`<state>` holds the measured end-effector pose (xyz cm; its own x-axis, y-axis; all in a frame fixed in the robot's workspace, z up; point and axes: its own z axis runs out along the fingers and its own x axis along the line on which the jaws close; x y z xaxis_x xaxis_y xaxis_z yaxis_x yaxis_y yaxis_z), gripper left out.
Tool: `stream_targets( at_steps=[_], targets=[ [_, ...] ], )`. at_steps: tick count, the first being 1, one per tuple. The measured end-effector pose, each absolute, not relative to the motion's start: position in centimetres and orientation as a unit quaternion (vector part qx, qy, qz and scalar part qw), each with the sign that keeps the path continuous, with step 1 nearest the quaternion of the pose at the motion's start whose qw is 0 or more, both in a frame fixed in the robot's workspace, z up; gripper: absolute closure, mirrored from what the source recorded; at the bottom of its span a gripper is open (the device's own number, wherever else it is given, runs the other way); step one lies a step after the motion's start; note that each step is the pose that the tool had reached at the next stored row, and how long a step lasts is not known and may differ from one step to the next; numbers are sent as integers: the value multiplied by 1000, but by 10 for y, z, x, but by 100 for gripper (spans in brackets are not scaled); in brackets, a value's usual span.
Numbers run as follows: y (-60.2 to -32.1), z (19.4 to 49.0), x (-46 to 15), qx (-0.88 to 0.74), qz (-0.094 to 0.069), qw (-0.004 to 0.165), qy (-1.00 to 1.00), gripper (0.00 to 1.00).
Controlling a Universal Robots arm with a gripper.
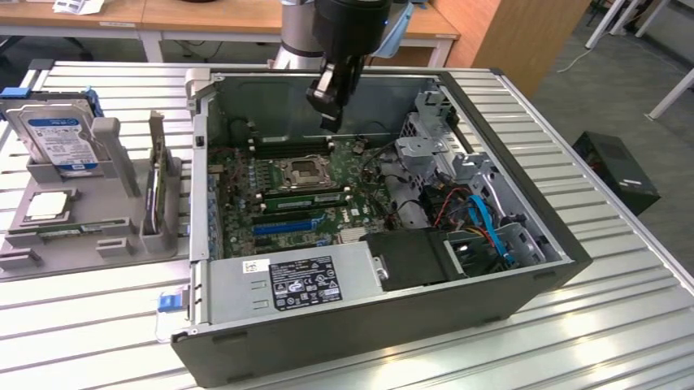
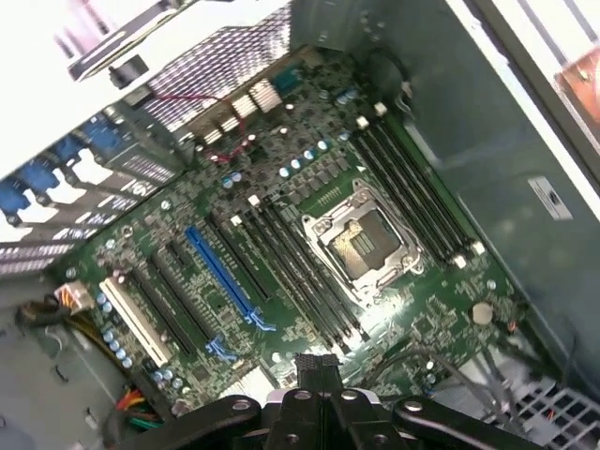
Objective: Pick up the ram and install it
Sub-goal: 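Press down the ram until it locks into place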
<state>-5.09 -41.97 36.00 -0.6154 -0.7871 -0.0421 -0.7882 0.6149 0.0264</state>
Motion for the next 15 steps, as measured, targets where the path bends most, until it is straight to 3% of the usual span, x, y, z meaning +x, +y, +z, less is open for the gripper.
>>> stream_targets(
  at_steps=[15],
  targets=[
    [-420,358,-51,-312,19,16,950,89]
  ],
)
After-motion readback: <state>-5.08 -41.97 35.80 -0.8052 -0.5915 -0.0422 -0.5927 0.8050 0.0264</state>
